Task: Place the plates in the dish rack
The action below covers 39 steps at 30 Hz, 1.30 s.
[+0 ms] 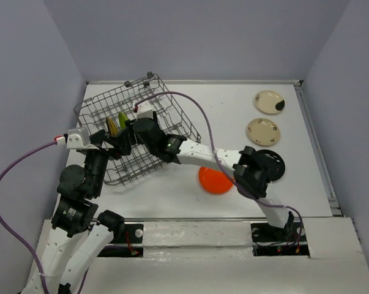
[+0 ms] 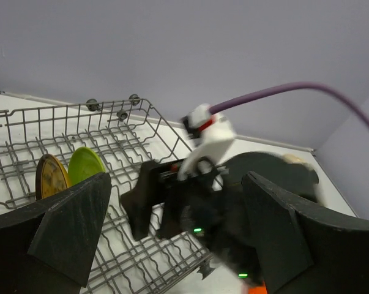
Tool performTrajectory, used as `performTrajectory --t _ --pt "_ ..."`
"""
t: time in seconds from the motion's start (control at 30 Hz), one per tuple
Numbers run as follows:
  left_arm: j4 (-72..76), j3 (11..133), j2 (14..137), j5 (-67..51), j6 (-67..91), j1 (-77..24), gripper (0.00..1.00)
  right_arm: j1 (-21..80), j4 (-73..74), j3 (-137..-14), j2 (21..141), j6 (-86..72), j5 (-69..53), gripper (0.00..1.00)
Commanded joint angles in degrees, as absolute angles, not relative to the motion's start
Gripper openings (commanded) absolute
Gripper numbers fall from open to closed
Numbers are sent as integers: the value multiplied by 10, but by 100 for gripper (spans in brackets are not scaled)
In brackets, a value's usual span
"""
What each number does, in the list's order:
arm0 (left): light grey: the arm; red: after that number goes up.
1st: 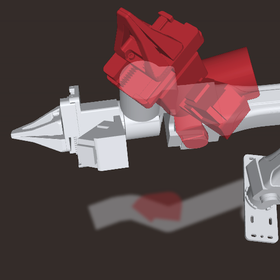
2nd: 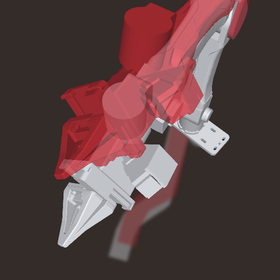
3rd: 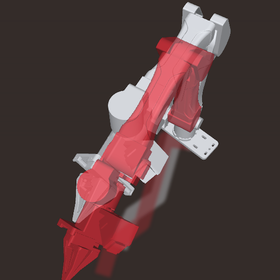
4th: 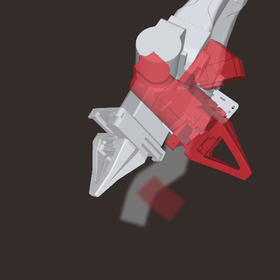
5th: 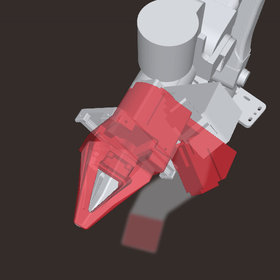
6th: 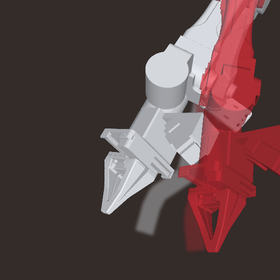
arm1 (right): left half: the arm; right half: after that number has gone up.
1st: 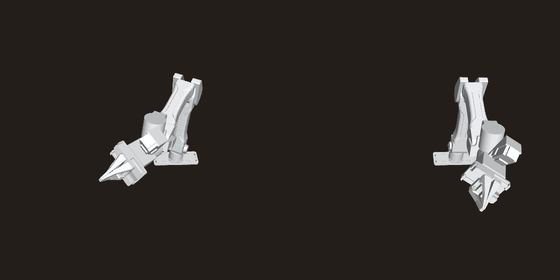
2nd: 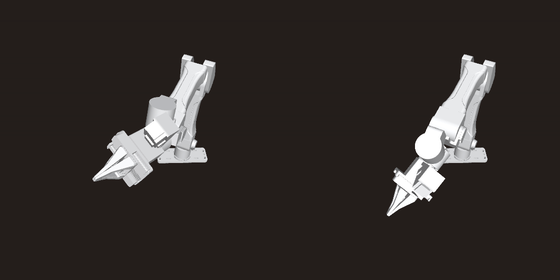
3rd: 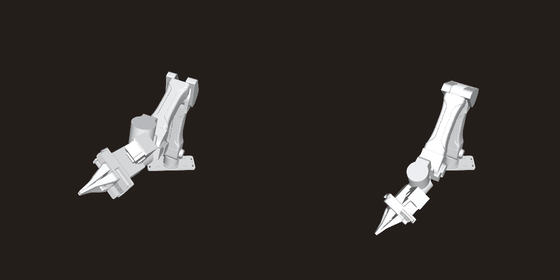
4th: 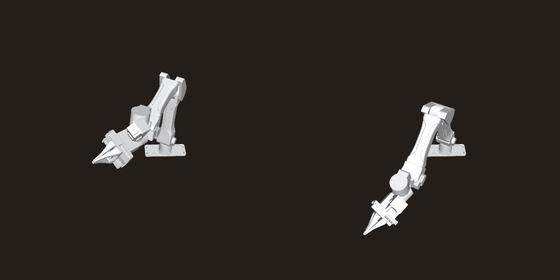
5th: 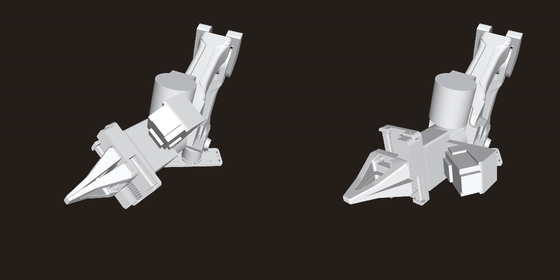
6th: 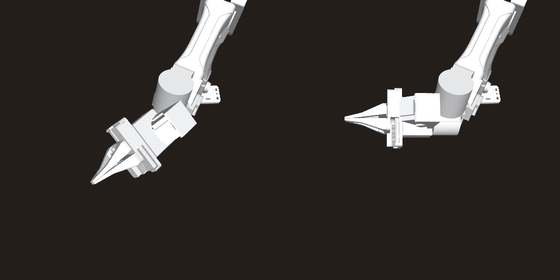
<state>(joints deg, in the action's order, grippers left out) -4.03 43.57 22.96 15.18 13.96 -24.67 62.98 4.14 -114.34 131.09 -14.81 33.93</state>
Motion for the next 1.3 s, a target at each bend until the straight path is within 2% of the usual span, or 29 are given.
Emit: performTrajectory --t 0.0,0.03,0.1,0.17,0.2,0.23,0.27,0.4,0.43,0.5,0.53,0.57,0.63,0.7,0.8,0.83,0.93,1.03,1.13,1.27 --pt "-4 432 220 160 134 -245 99 617 6 -1035 1153 -196 297 71" --pt "-4 432 221 158 134 -245 99 617 6 -1003 1127 -204 294 69" --pt "-4 431 217 156 134 -246 99 604 7 -889 1043 -226 294 52" --pt "-6 430 213 154 134 -249 99 592 43 -766 983 -252 296 39" --pt "-7 430 211 154 134 -250 99 585 67 -727 924 -293 284 22" --pt "-6 430 211 154 134 -251 99 576 90 -691 894 -314 269 10" --pt "-7 430 211 153 134 -252 99 557 113 -654 864 -336 250 7" --pt "-9 428 209 142 135 -256 99 533 240 -456 679 -479 199 7" --pt "-8 427 208 141 135 -257 99 524 261 -431 679 -503 197 10" --pt "-10 426 207 138 135 -258 99 510 306 -389 589 -548 199 30" --pt "-10 426 207 136 134 -258 99 505 311 -352 561 -578 196 57" --pt "-10 426 207 136 134 -258 99 498 315 -336 519 -590 191 67" --pt "-10 425 207 135 134 -259 99 483 323 -302 497 -620 178 75" --pt "-11 425 211 134 134 -260 99 475 325 -285 493 -641 177 75" --pt "-12 423 211 134 134 -261 99 461 321 -271 514 -654 188 66" --pt "-11 423 210 134 133 -261 99 454 312 -269 531 -652 188 60" --pt "-12 422 210 133 134 -261 99 448 253 -265 554 -628 182 54" --pt "-12 422 209 133 132 -262 99 426 212 -264 578 -613 178 51" --pt "-14 421 208 131 132 -262 99 384 130 -241 605 -605 113 47" --pt "-15 420 207 129 130 -261 99 378 81 -205 627 -624 106 45"
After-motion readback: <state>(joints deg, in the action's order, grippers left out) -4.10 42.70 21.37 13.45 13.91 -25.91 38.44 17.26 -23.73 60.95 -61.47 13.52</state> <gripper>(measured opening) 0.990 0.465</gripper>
